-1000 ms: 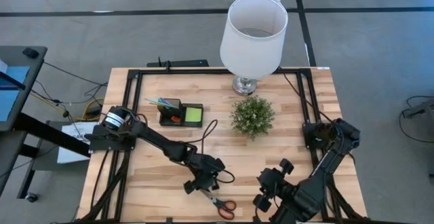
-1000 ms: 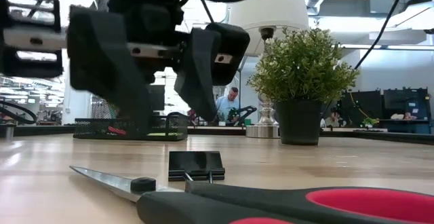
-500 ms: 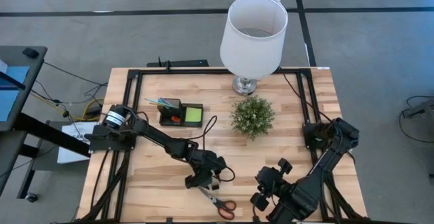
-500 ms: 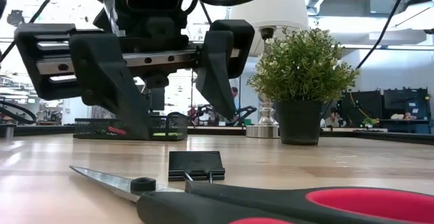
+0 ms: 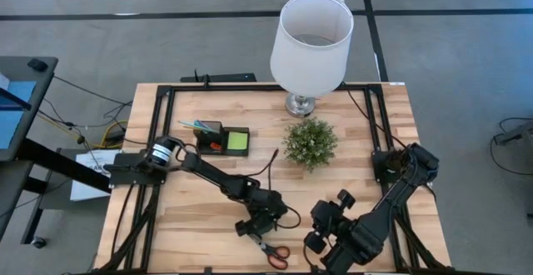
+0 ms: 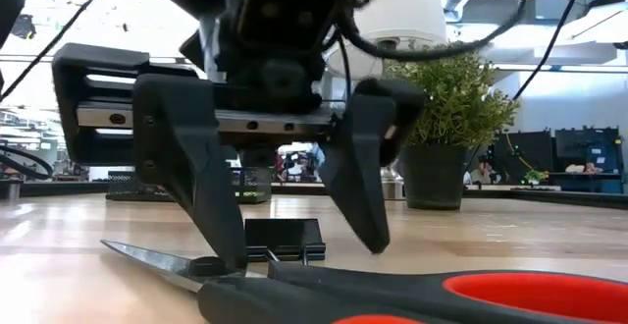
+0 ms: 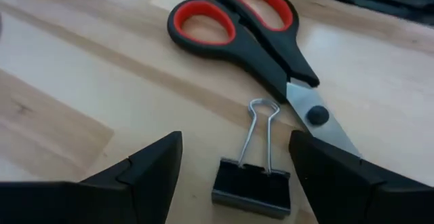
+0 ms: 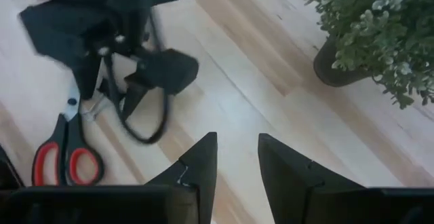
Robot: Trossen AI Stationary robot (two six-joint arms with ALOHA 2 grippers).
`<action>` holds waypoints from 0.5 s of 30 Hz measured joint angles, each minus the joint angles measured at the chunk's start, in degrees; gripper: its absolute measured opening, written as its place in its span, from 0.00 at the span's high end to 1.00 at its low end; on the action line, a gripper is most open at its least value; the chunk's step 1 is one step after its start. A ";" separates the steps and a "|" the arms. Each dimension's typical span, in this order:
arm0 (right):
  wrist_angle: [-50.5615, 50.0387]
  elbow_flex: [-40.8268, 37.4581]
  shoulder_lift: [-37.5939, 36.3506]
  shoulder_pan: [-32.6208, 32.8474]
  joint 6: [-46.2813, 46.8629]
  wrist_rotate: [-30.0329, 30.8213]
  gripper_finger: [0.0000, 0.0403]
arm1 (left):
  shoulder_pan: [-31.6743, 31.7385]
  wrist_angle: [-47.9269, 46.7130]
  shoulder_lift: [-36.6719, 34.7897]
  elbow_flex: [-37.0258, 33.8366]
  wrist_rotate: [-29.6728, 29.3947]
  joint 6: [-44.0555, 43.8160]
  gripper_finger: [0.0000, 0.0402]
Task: Pick and place office supplies into organizer
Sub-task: Put the black binder clip into the black desk organizer
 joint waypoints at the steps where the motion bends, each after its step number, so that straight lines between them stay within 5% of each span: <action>1: -0.08 0.00 0.00 0.28 -0.02 -0.19 0.75 | 0.22 -0.86 0.06 0.11 0.63 -0.62 0.33; 10: 1.57 0.00 0.02 3.50 0.05 -0.69 0.75 | 2.41 -5.57 2.83 0.48 2.84 -2.03 0.33; 15: 1.94 0.02 0.00 4.92 0.11 -0.50 0.75 | 3.09 -6.17 2.07 -0.25 1.71 -3.38 0.41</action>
